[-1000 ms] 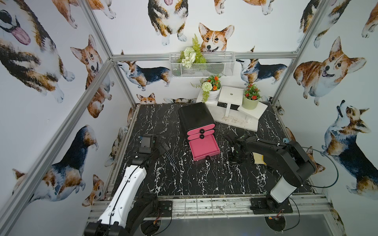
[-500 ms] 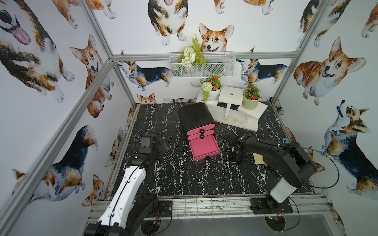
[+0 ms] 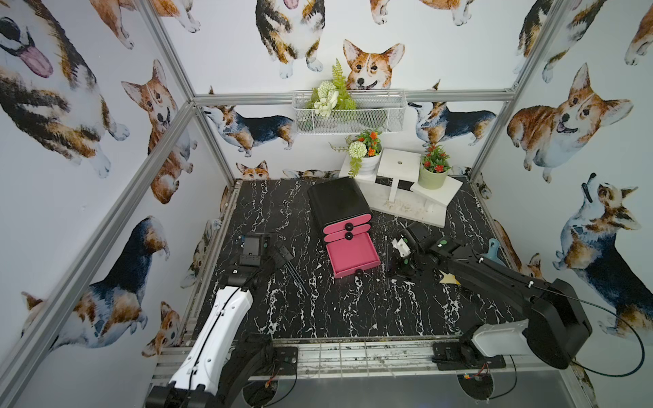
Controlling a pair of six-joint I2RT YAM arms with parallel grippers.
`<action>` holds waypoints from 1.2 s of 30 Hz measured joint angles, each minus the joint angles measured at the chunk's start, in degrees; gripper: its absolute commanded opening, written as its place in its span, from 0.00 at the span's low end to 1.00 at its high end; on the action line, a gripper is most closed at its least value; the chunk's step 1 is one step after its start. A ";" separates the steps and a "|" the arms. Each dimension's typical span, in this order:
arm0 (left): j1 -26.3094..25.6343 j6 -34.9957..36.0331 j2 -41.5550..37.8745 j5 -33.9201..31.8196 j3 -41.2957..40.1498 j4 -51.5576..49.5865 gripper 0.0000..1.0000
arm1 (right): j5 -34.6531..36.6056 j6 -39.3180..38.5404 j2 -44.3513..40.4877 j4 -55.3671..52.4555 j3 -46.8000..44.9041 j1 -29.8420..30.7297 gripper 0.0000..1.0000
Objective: Please place the pencils in the drawer according to their color
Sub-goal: Pick up the pencil from the center of the board, then place the pencil in the drawer.
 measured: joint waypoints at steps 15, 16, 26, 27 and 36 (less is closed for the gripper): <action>0.07 0.02 0.04 0.02 -0.28 0.00 1.00 | -15.69 13.22 10.16 18.88 -0.35 1.88 0.00; 0.07 0.02 0.02 0.02 -0.31 0.00 1.00 | -15.80 13.68 10.95 19.85 -0.17 1.88 0.00; 0.09 0.44 -0.15 -0.02 -0.31 0.00 1.00 | -16.24 16.44 17.59 24.68 2.73 -0.04 0.00; 0.09 0.44 -0.17 -0.02 -0.31 0.00 1.00 | -16.22 16.59 18.18 25.03 2.95 -0.20 0.00; 0.24 0.63 -0.09 -0.17 -0.31 0.00 1.00 | -15.78 17.64 22.84 26.29 6.19 -1.16 0.00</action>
